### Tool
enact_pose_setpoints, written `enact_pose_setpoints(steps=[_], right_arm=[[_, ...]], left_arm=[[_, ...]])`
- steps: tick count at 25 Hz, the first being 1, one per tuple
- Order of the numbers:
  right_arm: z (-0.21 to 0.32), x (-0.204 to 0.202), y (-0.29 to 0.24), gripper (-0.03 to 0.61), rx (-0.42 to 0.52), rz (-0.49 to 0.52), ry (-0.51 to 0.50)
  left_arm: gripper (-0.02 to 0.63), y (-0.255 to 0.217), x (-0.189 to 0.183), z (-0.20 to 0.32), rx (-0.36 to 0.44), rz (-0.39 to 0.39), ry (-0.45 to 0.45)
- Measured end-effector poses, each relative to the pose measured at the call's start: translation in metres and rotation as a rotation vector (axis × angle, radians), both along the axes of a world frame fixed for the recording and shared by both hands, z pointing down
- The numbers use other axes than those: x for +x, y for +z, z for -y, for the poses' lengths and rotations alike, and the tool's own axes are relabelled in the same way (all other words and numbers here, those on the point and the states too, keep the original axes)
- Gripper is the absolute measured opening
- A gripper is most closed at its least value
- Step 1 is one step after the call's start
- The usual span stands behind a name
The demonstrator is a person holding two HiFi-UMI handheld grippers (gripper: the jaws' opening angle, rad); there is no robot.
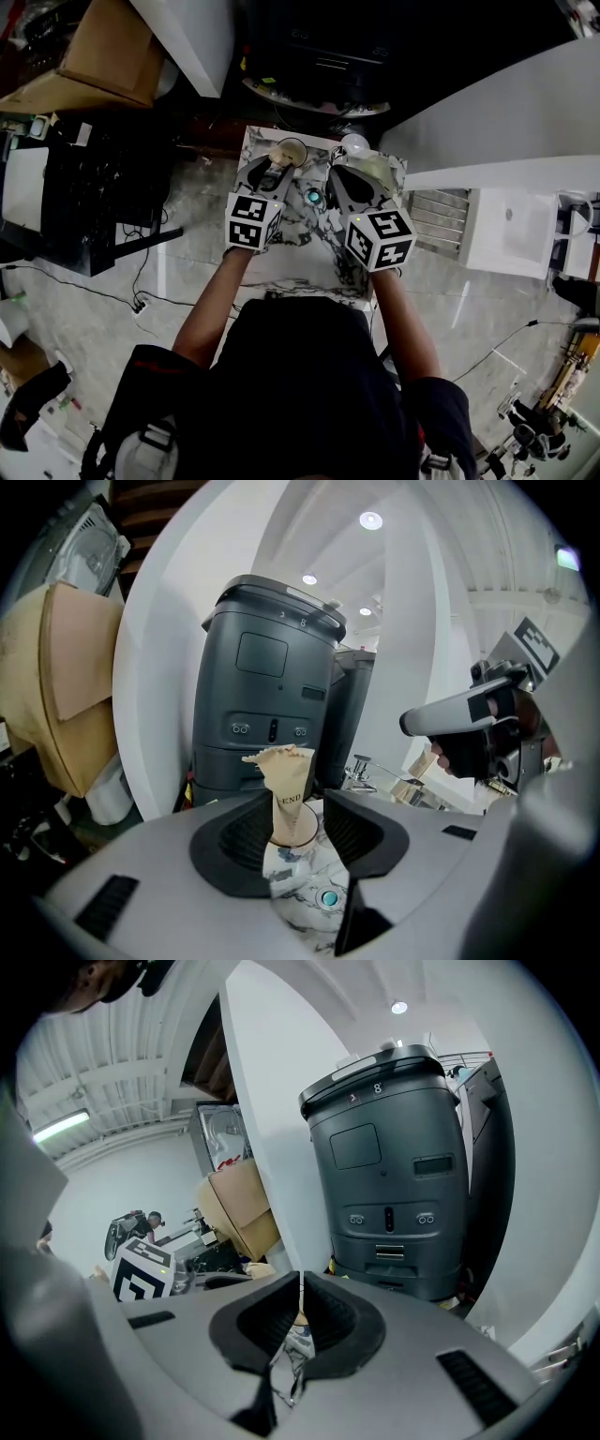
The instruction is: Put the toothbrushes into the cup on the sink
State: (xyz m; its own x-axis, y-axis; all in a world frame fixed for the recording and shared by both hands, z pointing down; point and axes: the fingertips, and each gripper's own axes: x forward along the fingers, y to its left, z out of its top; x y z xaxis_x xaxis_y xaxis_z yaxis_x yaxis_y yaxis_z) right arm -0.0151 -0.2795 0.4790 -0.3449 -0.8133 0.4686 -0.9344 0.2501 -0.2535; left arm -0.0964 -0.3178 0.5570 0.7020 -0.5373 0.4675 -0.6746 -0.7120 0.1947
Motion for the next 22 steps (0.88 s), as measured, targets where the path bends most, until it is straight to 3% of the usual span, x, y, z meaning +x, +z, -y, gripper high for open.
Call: enact_pose_setpoints(steps=[22], right_arm=[[-0.023, -0.007, -0.017, 0.04, 0.032, -0.024, -0.011]], left_arm=[[0.158, -0.019, -0.028, -0.035, 0.016, -0.011, -0.045]])
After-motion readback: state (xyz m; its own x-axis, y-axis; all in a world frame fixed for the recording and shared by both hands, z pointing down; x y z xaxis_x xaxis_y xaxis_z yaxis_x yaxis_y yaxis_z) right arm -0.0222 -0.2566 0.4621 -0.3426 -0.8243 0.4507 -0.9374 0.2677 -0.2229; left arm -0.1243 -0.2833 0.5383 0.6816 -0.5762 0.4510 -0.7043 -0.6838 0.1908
